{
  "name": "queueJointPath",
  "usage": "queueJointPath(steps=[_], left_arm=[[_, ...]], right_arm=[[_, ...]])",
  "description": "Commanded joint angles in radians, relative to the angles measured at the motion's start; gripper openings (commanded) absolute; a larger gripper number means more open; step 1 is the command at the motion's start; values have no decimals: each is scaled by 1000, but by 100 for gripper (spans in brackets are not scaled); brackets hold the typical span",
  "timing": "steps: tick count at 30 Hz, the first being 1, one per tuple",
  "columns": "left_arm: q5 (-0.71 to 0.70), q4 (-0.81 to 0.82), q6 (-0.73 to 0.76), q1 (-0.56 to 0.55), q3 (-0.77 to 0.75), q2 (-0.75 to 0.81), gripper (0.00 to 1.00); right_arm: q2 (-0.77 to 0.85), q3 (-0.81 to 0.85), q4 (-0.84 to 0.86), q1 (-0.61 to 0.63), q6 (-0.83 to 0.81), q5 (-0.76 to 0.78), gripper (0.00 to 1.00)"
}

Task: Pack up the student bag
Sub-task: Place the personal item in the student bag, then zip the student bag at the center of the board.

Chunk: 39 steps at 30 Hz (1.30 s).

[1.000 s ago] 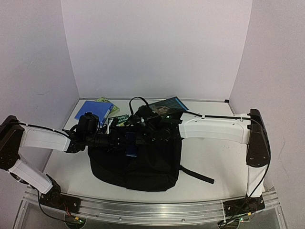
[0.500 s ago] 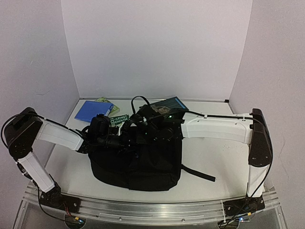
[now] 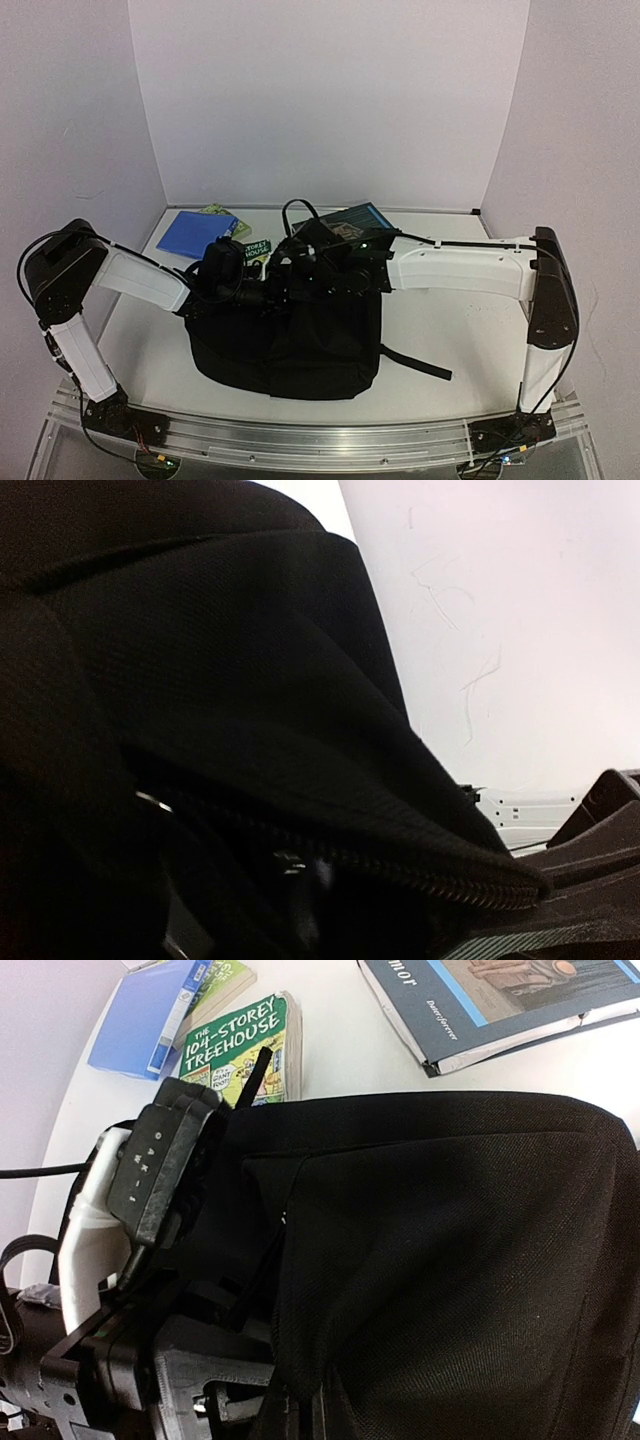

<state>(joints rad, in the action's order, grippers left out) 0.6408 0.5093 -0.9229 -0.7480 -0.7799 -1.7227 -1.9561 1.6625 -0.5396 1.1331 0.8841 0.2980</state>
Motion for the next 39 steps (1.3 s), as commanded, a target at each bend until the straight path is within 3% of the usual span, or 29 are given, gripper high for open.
queueJointPath(steps=[1, 5, 15, 25, 29, 39], left_arm=[[-67, -86, 67, -2, -39, 73, 40], [-138, -231, 122, -2, -30, 189, 52], [-348, -648, 196, 9, -12, 488, 67], [-362, -706, 177, 67, 12, 580, 73], [-349, -703, 173, 75, 15, 576, 74], [-337, -698, 161, 88, 12, 574, 79]], right_arm=[[96, -8, 64, -6, -2, 37, 0], [101, -22, 70, -7, -12, 29, 0], [52, -41, 125, -7, -34, -84, 4], [-57, -61, 182, -7, -13, -180, 8], [-79, -61, 184, -5, -10, -158, 17], [46, -89, 184, -5, -93, -172, 59]])
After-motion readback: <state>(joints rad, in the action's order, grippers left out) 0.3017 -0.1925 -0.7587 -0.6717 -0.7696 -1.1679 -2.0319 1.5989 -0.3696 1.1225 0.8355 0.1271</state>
